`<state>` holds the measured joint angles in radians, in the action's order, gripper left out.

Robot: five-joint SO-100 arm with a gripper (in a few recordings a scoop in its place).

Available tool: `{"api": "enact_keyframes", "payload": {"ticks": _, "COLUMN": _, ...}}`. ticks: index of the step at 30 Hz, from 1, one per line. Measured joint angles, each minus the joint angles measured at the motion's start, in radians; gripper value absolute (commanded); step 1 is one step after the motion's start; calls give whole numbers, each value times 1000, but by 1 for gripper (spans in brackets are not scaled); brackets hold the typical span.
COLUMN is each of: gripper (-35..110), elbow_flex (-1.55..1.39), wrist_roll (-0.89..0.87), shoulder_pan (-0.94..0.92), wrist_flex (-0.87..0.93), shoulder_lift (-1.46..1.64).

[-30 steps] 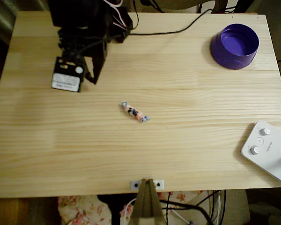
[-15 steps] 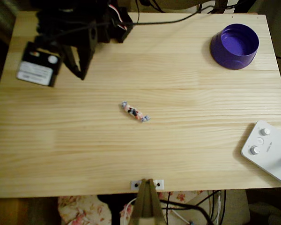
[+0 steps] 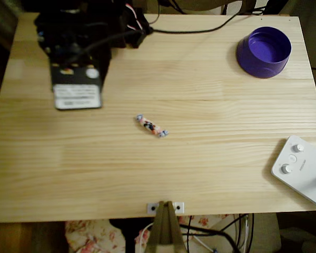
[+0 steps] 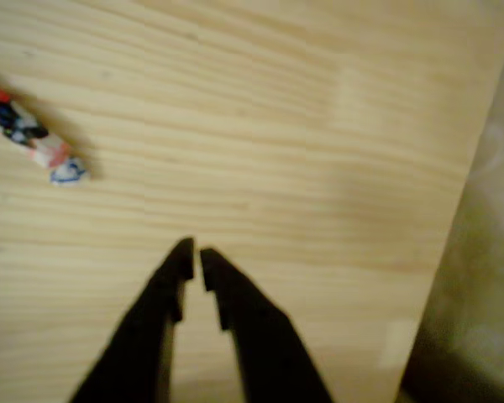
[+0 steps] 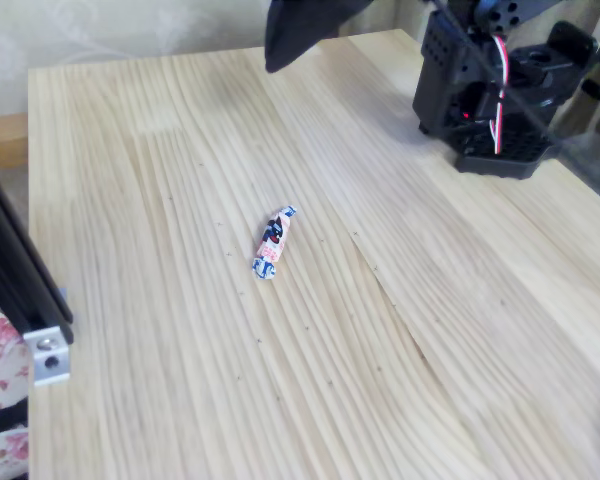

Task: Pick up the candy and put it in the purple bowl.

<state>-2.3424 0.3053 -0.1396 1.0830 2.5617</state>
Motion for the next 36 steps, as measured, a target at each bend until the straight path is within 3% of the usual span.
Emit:
{"api": "enact_keyframes", "payload": {"ticks": 18, "gripper": -1, "elbow_flex": 132, "wrist_roll": 321, "shoulder_pan": 299, "wrist_flex": 49, "shoulder_lift": -229}}
{"api": "enact_keyframes", "payload": {"ticks": 23, "gripper": 6, "elbow_flex": 132, "wrist_roll": 321, "shoulder_pan": 390, "wrist_flex": 52, "shoulder_lift": -290}}
{"api": "enact_keyframes", "payload": {"ticks": 36, "gripper": 14, "elbow_flex": 275, "wrist_roll": 270, "shoulder_pan": 368, "wrist_flex": 17, "shoulder_lift": -609}}
